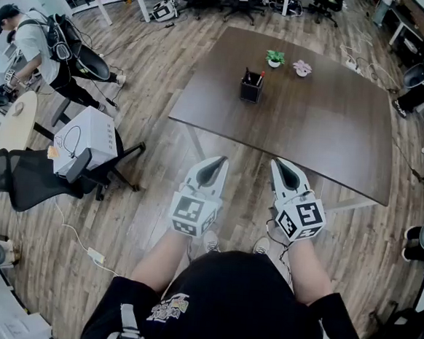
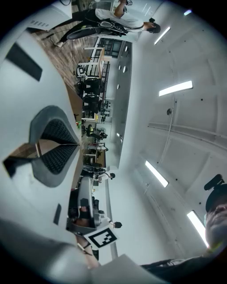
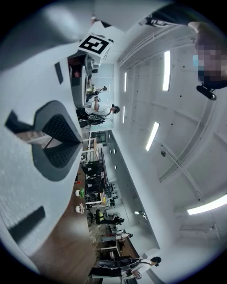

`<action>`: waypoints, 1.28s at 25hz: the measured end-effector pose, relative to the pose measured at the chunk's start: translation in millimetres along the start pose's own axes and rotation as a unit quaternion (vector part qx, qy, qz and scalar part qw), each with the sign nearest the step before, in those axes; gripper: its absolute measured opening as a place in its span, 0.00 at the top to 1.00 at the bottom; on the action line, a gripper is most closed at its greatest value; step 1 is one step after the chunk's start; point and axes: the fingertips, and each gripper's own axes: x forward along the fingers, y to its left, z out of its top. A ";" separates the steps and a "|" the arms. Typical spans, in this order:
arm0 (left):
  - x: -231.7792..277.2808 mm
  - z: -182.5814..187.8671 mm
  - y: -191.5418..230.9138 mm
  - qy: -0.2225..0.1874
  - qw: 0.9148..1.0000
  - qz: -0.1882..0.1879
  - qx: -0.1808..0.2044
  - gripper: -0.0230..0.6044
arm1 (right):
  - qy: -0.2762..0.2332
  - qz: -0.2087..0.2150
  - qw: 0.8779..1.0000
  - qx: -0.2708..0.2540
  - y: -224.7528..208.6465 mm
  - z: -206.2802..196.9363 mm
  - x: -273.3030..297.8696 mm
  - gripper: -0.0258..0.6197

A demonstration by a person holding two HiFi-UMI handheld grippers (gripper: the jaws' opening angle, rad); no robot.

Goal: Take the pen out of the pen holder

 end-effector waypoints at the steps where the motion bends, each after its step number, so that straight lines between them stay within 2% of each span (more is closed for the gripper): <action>1: 0.0 0.2 0.2 0.000 1.000 0.000 -0.001 0.95 | 0.000 0.000 1.000 0.000 0.0 0.0 0.2 0.96; 7: -0.2 0.6 -2.9 -0.005 1.000 -0.002 0.003 0.95 | -0.002 -0.002 1.000 0.006 -1.6 0.7 -2.6 0.95; 14: 2.2 -3.4 -15.5 0.001 1.000 -0.024 0.006 0.95 | 0.000 -0.011 1.000 0.002 -5.3 3.1 -12.0 0.95; 17: 3.8 -3.8 -17.9 0.002 1.000 -0.029 0.004 0.94 | -0.005 -0.018 1.000 0.007 -8.3 5.0 -16.6 0.85; 18: 4.3 -3.8 -18.8 0.002 0.999 -0.032 0.003 0.89 | -0.007 -0.021 1.000 0.008 -9.1 5.7 -17.9 0.82; 19: 4.8 -3.8 -19.7 0.003 0.999 -0.035 0.003 0.78 | -0.008 -0.023 1.000 0.009 -9.7 6.4 -18.9 0.79; 20: 5.1 -3.7 -20.4 0.003 0.999 -0.038 0.003 0.71 | -0.009 -0.026 1.000 0.010 -10.1 6.9 -19.6 0.76; 21: 5.2 -3.6 -20.7 0.004 0.999 -0.040 0.004 0.68 | -0.010 -0.028 0.999 0.012 -10.5 7.3 -20.1 0.75; 27: 3.6 -6.9 -24.1 0.012 0.998 -0.062 0.020 0.58 | -0.019 -0.045 0.999 0.020 -11.0 8.8 -21.0 0.65; 32: 0.8 -6.2 -24.0 0.015 0.997 -0.069 0.019 0.56 | -0.019 -0.048 0.999 0.017 -6.1 9.4 -21.9 0.62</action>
